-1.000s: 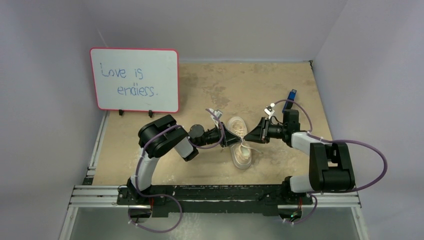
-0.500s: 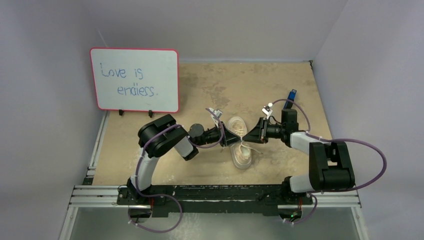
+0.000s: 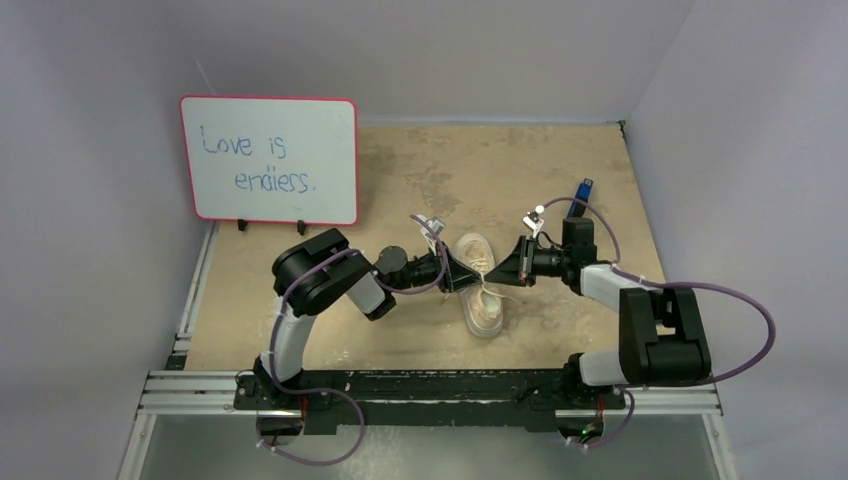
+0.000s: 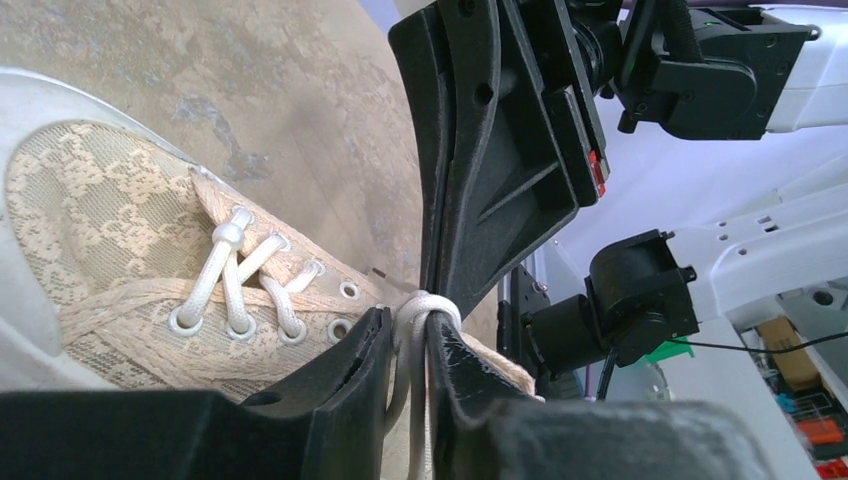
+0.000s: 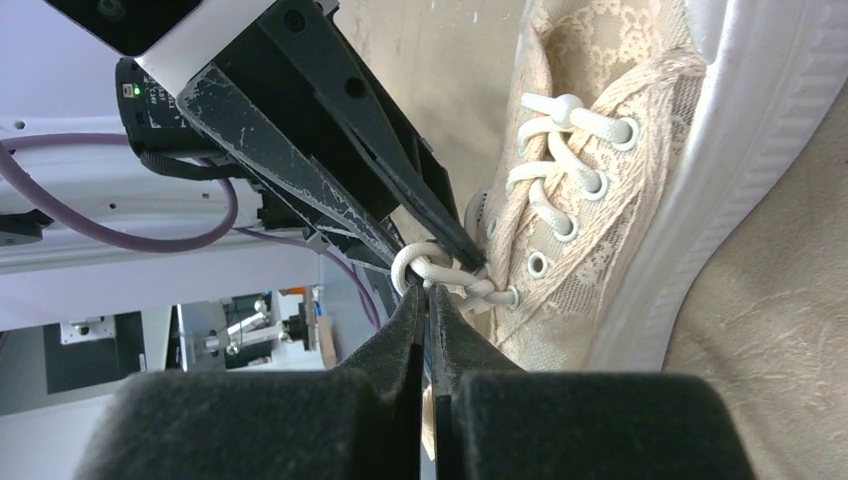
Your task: Tie the shoes
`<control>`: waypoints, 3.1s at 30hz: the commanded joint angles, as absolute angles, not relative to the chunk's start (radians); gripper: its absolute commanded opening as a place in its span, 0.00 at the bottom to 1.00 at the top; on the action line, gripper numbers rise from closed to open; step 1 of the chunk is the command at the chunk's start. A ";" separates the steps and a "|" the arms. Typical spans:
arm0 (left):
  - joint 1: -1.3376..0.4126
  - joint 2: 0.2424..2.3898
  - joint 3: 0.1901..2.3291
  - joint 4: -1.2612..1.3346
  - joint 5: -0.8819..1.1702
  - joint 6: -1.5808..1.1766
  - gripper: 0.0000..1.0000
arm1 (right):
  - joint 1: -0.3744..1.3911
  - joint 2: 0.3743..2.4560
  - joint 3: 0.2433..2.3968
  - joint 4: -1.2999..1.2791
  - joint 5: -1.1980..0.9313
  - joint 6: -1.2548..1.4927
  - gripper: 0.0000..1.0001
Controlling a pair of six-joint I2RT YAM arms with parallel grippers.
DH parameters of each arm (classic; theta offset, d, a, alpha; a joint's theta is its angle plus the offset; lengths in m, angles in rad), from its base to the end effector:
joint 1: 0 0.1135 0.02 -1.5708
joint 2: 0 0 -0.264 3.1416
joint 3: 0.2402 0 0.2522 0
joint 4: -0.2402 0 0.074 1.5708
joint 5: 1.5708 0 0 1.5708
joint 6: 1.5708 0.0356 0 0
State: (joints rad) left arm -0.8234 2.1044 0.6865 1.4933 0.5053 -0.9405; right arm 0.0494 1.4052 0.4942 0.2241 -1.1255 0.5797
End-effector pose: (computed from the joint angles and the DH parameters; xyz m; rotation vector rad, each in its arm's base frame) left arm 0.2292 -0.2726 0.1158 0.3797 1.7556 -1.7245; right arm 0.2412 0.0441 0.1605 -0.0557 2.2358 1.5993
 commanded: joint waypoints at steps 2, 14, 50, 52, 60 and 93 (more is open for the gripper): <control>-0.821 1.965 0.654 1.444 0.494 -0.829 0.28 | 0.060 1.368 0.534 0.145 -1.140 0.517 0.00; -0.805 1.799 0.601 1.127 0.494 -0.630 0.67 | 0.051 1.365 0.544 0.115 -1.132 0.486 0.00; -0.947 1.682 0.579 0.852 0.399 -0.580 0.00 | 0.035 1.406 0.684 0.080 -0.965 0.532 0.00; -0.947 1.668 0.575 0.809 0.383 -0.568 0.00 | 0.034 1.409 0.690 0.080 -0.941 0.535 0.00; -0.953 1.598 0.548 0.674 0.361 -0.535 0.00 | 0.010 1.460 0.721 0.081 -0.875 0.547 0.00; -0.996 1.539 0.498 0.571 0.324 -0.517 0.00 | -0.021 1.465 0.880 -0.192 -0.727 0.366 0.29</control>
State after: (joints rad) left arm -0.9844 1.5394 0.4652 0.5957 0.3107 -0.5377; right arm -0.0834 1.5261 0.7433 0.0982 -0.8185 0.5503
